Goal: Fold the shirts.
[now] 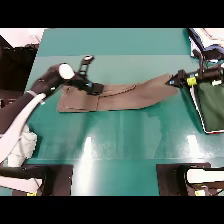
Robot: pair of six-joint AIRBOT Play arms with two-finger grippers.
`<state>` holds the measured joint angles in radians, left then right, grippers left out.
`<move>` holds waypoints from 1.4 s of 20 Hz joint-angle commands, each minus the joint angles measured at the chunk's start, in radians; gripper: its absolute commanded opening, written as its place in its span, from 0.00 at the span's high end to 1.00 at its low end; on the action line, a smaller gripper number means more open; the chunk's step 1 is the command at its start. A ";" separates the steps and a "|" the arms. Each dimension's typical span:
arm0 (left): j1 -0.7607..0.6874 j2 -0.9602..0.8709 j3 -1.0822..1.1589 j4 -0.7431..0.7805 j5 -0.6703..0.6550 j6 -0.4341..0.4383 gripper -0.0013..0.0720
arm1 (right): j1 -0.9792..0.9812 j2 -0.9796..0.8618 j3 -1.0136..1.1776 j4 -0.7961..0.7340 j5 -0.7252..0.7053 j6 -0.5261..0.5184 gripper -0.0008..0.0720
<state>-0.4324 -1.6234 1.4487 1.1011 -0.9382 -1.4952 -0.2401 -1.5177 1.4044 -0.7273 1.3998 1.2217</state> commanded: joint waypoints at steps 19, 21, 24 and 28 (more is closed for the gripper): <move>0.017 -0.251 0.375 0.035 -0.122 0.010 0.94 | 0.463 -0.128 0.590 -0.003 0.052 0.145 0.97; 0.089 -0.164 0.375 0.130 -0.178 0.011 0.94 | 0.500 -0.140 0.591 -0.001 0.005 0.138 0.97; 0.224 -0.021 0.375 0.246 -0.288 0.028 0.94 | 0.570 -0.174 0.591 0.001 -0.072 0.138 0.97; 0.381 0.126 0.375 0.341 -0.368 0.059 0.94 | 0.676 -0.277 0.665 0.002 -0.151 0.135 0.97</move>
<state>-0.1520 -1.5948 1.8221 1.3510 -1.2343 -1.4528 0.3691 -1.7363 2.0285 -0.7273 1.3182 1.3594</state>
